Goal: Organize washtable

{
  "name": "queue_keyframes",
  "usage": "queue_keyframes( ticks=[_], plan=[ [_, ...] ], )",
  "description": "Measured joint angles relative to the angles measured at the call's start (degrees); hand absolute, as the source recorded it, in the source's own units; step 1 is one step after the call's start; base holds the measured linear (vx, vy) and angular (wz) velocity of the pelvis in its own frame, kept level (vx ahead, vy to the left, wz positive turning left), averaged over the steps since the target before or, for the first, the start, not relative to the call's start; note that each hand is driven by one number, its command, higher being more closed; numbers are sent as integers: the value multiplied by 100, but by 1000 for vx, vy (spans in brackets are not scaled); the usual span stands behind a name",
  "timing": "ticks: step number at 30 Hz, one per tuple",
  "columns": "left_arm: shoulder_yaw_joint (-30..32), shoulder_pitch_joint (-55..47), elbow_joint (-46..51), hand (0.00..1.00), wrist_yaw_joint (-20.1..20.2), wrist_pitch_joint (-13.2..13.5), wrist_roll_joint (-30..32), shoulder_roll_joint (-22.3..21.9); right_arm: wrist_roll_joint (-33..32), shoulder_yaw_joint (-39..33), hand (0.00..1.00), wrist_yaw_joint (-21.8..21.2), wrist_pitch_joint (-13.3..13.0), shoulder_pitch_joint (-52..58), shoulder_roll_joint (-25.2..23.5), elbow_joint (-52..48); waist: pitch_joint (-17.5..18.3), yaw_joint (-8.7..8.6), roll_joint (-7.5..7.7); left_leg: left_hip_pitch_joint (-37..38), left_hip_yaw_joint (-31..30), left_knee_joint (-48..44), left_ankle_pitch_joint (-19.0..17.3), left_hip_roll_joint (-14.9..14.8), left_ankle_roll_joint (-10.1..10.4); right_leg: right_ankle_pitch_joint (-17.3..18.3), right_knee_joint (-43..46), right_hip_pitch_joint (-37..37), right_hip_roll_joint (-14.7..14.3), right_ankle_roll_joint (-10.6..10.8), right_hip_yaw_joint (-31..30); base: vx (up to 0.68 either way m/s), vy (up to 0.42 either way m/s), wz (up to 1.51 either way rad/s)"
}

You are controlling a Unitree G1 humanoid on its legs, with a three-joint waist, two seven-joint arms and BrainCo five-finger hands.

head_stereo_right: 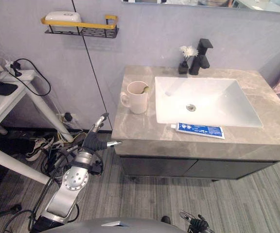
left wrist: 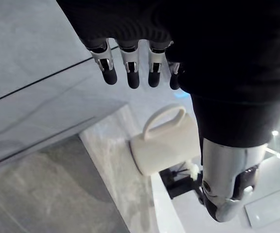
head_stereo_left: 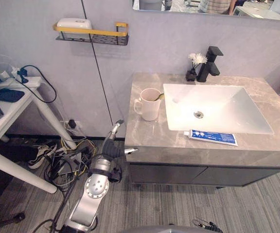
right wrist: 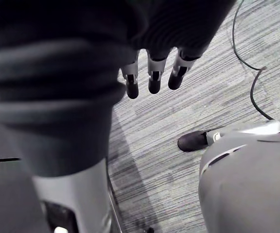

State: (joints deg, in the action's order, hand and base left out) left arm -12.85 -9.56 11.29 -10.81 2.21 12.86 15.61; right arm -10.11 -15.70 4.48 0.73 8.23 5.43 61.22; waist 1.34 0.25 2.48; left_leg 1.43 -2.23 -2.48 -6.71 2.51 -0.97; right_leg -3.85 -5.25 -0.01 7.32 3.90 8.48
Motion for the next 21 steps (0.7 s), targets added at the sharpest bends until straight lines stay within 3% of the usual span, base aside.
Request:
queue_keyframes(
  ticks=[10, 14, 19, 21],
  plan=[
    [1099, -695, -799, 0, -310, -204, 5, -665, -1, -87, 0, 3, 2, 92, -112, 1, -1, 39, 4, -25, -76, -13, 8, 0, 5, 0, 0, 8, -5, 17, 46, -5, -3, 3],
    [1152, -648, -2101, 0, -324, -269, 0, -700, -2, -147, 0, 4, 7, 87, -179, 0, 0, 39, 19, -47, -125, -18, 11, 3, 9, 18, 0, 11, -2, 44, 95, 5, -6, 6],
    [1457, -71, -5423, 0, -42, -595, 1, -707, 2, -215, 0, 3, 130, -1, -206, 4, -38, 14, 65, -6, -95, -19, 9, -1, 10, 24, 0, 35, -8, 55, 71, 6, 0, -2],
    [1763, 58, -6275, 0, 44, -679, -8, -725, 2, -233, 0, 3, 138, -46, -207, 5, -72, 13, 98, 33, -65, -17, 9, 0, 10, 17, 1, 60, -6, 64, 35, 7, 6, -8]
  ],
)
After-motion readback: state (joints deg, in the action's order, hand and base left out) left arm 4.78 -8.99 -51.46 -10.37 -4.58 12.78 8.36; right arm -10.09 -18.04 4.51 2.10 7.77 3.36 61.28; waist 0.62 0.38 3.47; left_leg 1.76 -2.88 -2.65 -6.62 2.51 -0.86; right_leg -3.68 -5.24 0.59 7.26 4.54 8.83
